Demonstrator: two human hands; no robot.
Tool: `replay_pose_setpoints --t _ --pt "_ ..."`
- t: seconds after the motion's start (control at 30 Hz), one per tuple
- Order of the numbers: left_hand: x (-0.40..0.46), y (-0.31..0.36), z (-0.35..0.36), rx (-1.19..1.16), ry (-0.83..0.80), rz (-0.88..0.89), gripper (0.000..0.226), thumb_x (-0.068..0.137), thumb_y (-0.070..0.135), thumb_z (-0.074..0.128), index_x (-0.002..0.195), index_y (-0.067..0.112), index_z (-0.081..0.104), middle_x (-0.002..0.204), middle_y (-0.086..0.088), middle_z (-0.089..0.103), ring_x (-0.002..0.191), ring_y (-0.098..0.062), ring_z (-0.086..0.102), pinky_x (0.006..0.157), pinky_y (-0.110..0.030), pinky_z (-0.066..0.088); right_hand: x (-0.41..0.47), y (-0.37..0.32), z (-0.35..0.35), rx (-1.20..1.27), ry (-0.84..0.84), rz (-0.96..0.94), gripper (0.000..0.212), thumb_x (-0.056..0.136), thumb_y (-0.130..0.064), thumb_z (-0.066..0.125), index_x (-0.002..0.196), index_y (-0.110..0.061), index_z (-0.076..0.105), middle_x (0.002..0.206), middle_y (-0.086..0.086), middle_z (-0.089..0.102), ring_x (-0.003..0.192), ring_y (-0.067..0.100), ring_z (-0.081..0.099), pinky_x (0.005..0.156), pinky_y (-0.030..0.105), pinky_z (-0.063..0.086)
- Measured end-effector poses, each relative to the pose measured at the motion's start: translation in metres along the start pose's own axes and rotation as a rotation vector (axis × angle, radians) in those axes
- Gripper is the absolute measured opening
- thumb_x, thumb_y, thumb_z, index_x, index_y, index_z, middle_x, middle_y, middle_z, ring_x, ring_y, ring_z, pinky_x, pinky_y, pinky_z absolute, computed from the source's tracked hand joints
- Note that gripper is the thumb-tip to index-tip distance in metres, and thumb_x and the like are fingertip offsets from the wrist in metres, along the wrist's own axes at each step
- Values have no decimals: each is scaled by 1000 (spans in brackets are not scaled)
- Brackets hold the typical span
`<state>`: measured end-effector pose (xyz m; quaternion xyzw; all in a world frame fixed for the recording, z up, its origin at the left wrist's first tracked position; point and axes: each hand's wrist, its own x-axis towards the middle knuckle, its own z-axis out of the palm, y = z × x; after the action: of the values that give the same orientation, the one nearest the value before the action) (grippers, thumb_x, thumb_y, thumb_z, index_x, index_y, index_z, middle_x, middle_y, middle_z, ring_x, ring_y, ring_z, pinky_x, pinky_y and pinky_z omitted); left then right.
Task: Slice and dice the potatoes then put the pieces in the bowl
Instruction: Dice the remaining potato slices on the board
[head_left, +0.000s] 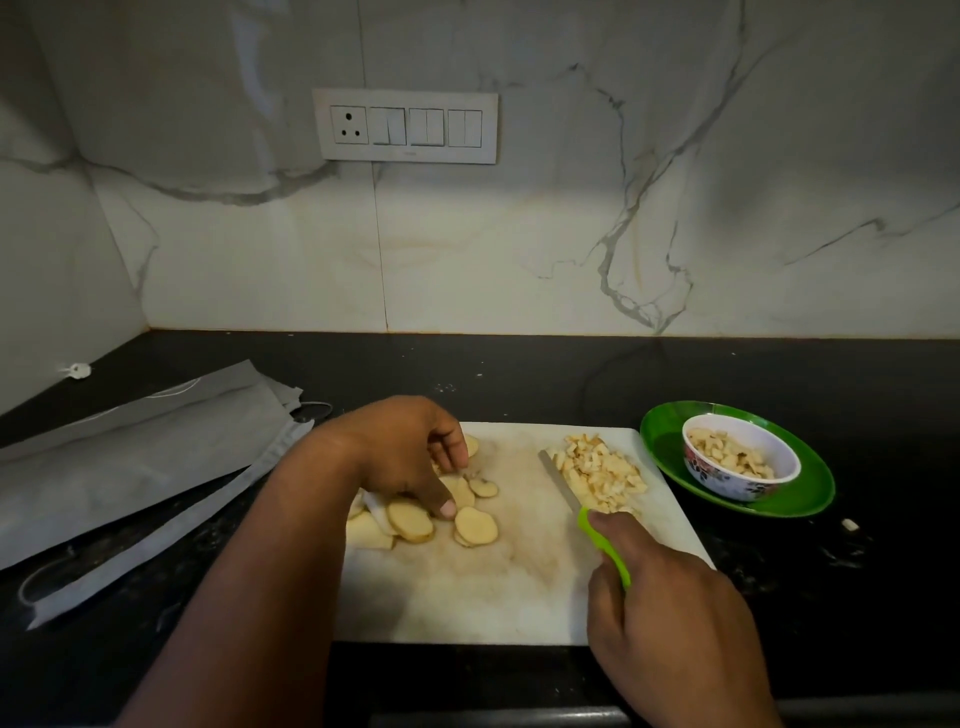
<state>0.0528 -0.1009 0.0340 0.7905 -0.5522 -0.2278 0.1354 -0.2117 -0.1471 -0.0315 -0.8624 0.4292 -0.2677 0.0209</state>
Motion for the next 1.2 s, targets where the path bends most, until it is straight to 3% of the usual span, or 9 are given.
replay_pose_setpoints --t 0.23,0.33,0.43,0.6,0.7,0.8,0.9,1.07,1.2 --pt "4 2 3 15 -29 -16 46 71 23 95 104 39 67 106 15 66 98 -4 62 78 -22 48 1 -3 -3 34 -25 25 43 90 -43 50 133 -50 50 84 -9 69 79 16 65 68 33 52" --pt "4 3 3 36 -18 -21 43 72 25 95 102 39 67 96 19 59 90 -4 57 74 -26 44 0 -4 -3 12 -55 38 42 86 -40 56 128 -48 56 75 -7 67 69 17 65 60 34 51" --pt "1 1 1 49 -18 -14 32 74 28 93 100 33 75 98 15 69 94 -9 65 82 -28 53 0 -1 -2 -10 -55 16 42 73 -33 69 114 -43 66 60 -7 62 51 16 60 44 31 45" --pt "-1 -2 -4 -109 234 13 13 79 33 89 88 34 80 89 16 77 84 -5 72 78 -27 59 -1 -3 -6 35 -83 0 42 89 -41 52 130 -50 52 80 -7 69 75 17 66 64 35 50" --pt "8 14 10 -212 397 72 7 87 37 82 94 39 80 89 21 76 82 0 70 80 -26 58 -1 -5 -7 36 -91 26 43 88 -40 52 130 -47 54 80 -6 70 76 19 66 65 36 51" --pt "16 31 30 -161 342 118 17 95 39 73 110 33 79 103 20 74 93 -1 66 89 -29 54 -1 -6 -7 32 -53 53 43 90 -41 49 133 -47 51 83 -8 69 79 17 66 66 33 49" --pt "22 39 41 -101 339 118 22 98 41 69 115 30 78 104 16 75 90 -5 66 84 -28 53 1 -6 -10 36 -53 75 45 94 -43 42 138 -48 44 91 -11 68 84 12 64 70 28 47" --pt "28 39 45 -2 294 98 22 101 42 64 111 27 77 94 12 71 86 -11 64 78 -30 52 2 -7 -13 39 -95 80 45 94 -43 42 139 -48 42 94 -10 69 87 13 64 71 28 46" --pt "21 23 30 -8 374 100 21 104 43 57 96 29 70 88 9 68 83 -9 63 80 -38 54 1 -6 -12 51 -94 76 44 93 -42 44 137 -48 45 90 -10 69 84 14 65 69 29 46"
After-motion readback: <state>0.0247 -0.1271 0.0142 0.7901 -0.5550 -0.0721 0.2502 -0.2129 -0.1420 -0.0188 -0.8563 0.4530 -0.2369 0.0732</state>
